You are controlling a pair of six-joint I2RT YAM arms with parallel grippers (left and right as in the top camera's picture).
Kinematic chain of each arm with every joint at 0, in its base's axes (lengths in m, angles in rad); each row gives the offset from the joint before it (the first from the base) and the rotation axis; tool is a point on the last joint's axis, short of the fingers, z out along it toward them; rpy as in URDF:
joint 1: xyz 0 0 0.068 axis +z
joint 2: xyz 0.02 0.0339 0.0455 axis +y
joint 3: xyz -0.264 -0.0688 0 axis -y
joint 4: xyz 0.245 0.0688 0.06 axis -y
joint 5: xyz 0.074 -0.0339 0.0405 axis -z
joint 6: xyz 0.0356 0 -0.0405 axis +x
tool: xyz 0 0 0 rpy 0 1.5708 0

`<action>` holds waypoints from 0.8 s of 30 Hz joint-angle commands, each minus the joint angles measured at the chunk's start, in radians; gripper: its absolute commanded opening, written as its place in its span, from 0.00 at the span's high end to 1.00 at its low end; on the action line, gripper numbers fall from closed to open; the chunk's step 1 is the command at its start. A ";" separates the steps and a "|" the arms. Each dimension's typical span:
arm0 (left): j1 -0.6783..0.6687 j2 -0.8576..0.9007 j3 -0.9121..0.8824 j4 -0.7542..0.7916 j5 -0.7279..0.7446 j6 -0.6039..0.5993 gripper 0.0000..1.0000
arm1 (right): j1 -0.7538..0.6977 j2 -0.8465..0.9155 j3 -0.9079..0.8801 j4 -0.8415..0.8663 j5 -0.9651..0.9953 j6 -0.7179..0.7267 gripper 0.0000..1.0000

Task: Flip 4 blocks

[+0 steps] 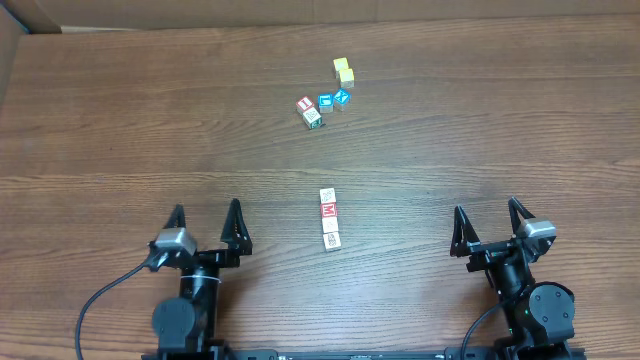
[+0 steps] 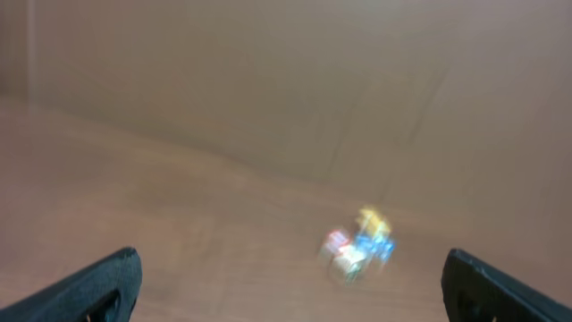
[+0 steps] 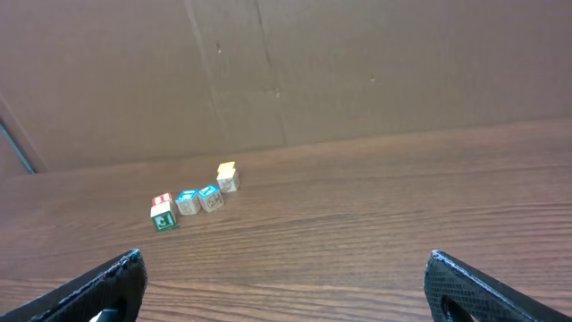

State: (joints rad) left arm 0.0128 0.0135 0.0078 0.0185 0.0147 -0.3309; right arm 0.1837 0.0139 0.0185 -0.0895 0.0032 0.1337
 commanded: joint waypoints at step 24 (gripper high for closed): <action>0.000 -0.009 -0.003 -0.096 0.010 0.325 0.00 | -0.003 -0.010 -0.011 0.005 -0.006 -0.004 0.00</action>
State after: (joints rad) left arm 0.0128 0.0132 0.0082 -0.0757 0.0151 -0.0395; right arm 0.1837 0.0139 0.0185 -0.0902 0.0036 0.1337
